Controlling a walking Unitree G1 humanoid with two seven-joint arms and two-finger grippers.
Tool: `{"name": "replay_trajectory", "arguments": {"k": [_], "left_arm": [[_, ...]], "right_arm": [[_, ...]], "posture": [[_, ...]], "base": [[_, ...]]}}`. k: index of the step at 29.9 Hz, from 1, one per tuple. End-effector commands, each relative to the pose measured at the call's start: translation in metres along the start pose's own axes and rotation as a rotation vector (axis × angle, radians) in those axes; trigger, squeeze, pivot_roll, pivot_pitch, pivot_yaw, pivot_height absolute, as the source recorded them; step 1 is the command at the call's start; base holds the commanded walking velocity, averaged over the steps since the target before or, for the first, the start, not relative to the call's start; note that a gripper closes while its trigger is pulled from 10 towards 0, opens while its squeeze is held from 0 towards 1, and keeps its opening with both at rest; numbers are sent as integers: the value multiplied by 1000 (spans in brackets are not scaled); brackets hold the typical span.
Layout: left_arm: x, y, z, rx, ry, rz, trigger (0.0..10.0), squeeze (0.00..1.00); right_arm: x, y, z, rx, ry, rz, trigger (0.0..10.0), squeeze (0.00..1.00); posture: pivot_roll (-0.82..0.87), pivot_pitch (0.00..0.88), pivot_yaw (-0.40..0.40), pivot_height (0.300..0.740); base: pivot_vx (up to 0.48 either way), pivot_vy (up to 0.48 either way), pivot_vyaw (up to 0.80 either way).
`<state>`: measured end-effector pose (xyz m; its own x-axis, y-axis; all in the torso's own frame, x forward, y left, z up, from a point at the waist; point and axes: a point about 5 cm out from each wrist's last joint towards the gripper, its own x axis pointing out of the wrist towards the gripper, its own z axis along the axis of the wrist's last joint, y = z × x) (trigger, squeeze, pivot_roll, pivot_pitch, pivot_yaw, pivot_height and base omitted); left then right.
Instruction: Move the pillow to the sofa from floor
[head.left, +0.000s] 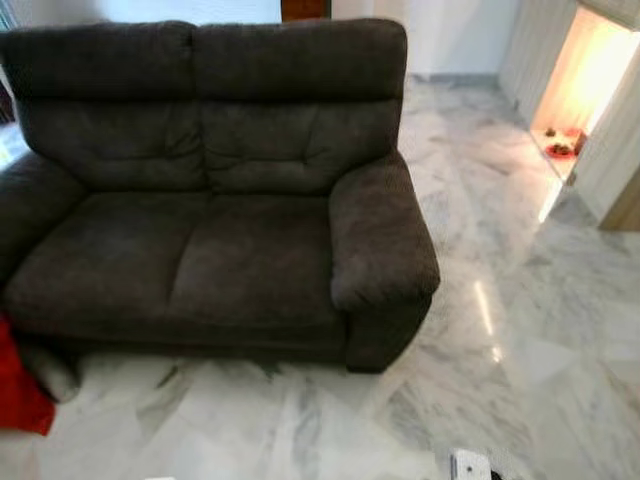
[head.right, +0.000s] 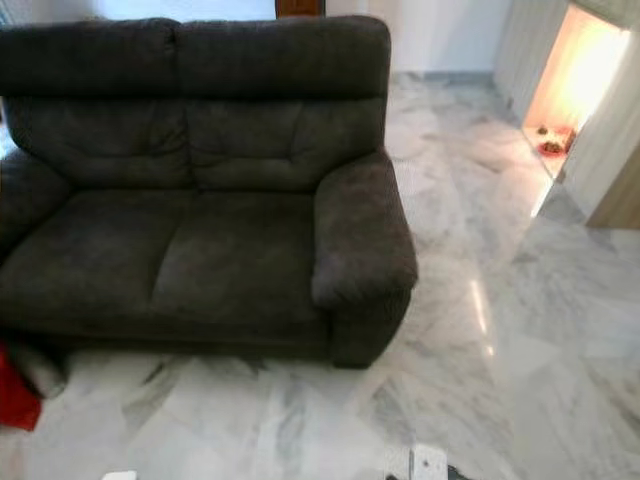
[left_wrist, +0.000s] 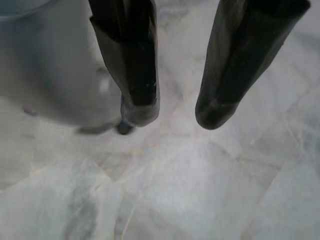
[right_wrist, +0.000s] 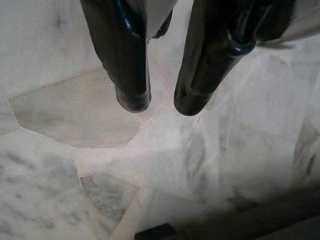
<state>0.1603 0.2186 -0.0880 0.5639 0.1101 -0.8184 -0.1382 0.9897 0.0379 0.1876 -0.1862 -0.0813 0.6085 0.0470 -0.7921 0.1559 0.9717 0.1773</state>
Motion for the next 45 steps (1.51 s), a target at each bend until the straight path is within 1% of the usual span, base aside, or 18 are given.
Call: {"name": "replay_trajectory", "arguments": {"k": [1, 14, 29, 37, 45], "left_arm": [[-2, 9, -7, -8, 24, 27, 10000, 0], [-2, 12, -7, -3, 30, 34, 10000, 0], [-2, 8, -5, -14, 17, 34, 10000, 0], [-2, 9, -4, -10, 14, 32, 10000, 0], [-2, 13, -3, -3, 14, 37, 10000, 0]], "right_arm": [[2, 10, 2, 4, -12, 22, 10000, 0], [3, 12, 3, 13, -13, 31, 10000, 0], [3, 14, 2, -2, -7, 44, 10000, 0], [3, 17, 1, 0, -7, 48, 10000, 0], [3, 16, 1, 7, -8, 41, 10000, 0]], "posture": [[26, 69, 20, 740], [37, 69, 28, 740], [58, 50, 18, 740], [45, 58, 35, 740], [47, 81, 34, 740]], "base": [[0, 442, 0], [0, 442, 0], [0, 447, 0], [0, 457, 0], [0, 457, 0]]}}
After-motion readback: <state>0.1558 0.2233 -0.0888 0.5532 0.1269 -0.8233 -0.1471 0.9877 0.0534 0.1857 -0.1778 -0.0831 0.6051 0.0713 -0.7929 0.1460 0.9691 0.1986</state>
